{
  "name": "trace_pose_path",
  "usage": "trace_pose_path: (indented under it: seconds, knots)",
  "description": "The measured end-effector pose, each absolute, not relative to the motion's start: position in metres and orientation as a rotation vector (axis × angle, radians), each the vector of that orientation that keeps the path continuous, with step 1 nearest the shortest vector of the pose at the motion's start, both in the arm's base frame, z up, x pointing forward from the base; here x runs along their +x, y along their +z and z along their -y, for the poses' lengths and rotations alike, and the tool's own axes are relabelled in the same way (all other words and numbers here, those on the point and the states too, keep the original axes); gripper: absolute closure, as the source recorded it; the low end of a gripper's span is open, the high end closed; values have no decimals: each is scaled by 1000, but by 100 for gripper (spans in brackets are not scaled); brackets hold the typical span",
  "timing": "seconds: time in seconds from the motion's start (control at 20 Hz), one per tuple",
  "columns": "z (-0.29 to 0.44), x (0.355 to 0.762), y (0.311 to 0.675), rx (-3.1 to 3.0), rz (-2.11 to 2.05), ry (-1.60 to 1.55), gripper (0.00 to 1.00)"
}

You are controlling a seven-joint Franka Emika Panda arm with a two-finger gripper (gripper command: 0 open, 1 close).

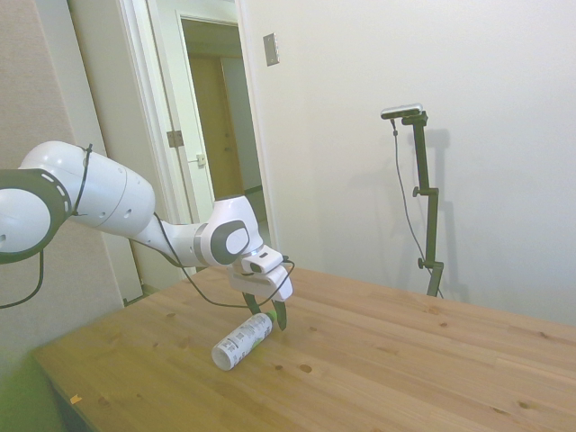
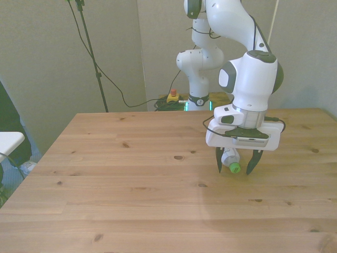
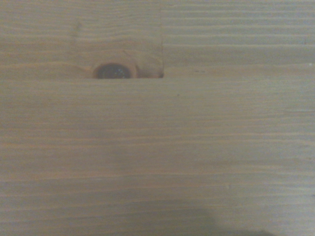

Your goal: Stand the water bottle

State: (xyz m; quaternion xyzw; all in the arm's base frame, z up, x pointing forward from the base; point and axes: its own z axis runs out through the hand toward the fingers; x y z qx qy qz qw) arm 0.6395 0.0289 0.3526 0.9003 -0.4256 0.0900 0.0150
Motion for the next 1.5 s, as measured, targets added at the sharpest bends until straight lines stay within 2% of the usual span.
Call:
trace_pose_path:
  seconds: [1.1, 1.3, 1.5]
  knots:
    - [-26, 640, 354, 2816, 1365, 311, 100]
    - [-31, 641, 387, 2838, 1353, 456, 100]
    - [-53, 624, 446, 2844, 1291, 673, 100]
